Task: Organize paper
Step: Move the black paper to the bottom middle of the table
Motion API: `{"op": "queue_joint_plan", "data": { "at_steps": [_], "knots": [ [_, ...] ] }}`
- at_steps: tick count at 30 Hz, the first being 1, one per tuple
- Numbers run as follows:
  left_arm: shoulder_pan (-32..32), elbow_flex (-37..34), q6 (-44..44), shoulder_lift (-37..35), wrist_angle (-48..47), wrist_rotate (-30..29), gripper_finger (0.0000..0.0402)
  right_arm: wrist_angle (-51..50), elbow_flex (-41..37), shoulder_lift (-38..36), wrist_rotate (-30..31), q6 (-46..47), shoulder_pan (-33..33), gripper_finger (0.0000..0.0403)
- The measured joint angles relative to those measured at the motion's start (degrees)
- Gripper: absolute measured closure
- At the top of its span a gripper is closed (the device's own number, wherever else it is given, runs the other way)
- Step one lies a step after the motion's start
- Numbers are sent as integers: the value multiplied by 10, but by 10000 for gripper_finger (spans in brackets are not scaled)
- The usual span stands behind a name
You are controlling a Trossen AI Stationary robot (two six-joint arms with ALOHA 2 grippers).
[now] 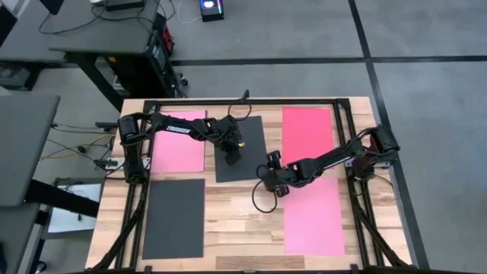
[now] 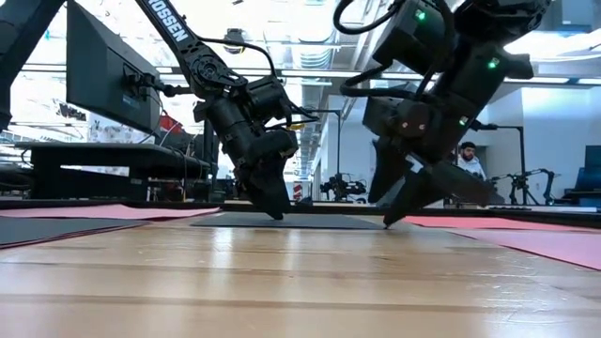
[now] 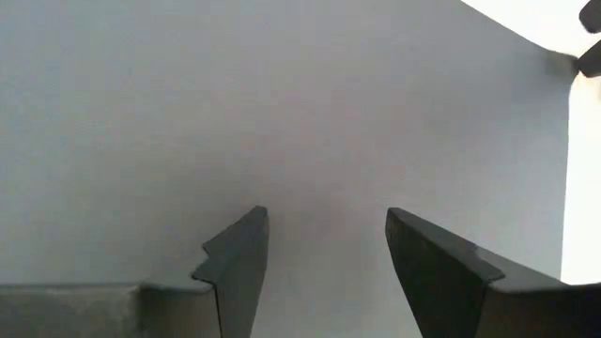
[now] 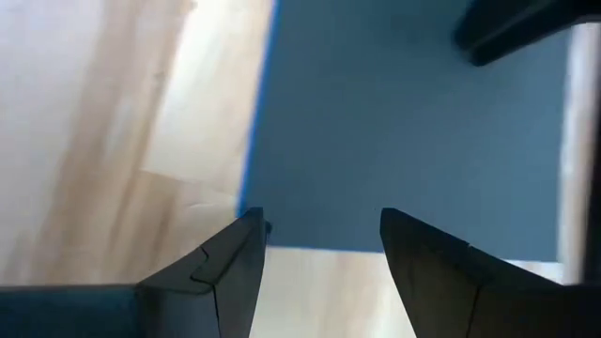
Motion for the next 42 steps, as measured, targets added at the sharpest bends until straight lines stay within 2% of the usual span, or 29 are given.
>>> {"op": "queue_joint_plan", "data": {
  "at_steps": [11, 18, 25, 30, 42],
  "knots": [
    [0, 0, 0, 0, 0, 0, 201, -2, 0, 0, 11, -1, 1, 202],
    [0, 0, 2, 0, 0, 0, 201, -70, 0, 0, 8, 6, 13, 202],
    [0, 0, 2, 0, 0, 0, 201, -63, 0, 0, 5, 11, 16, 202],
    [-1, 0, 1, 0, 0, 0, 201, -46, 0, 0, -23, 11, 11, 202],
    [-1, 0, 2, 0, 0, 0, 201, -30, 0, 0, -18, 2, -3, 202]
  ]
}}
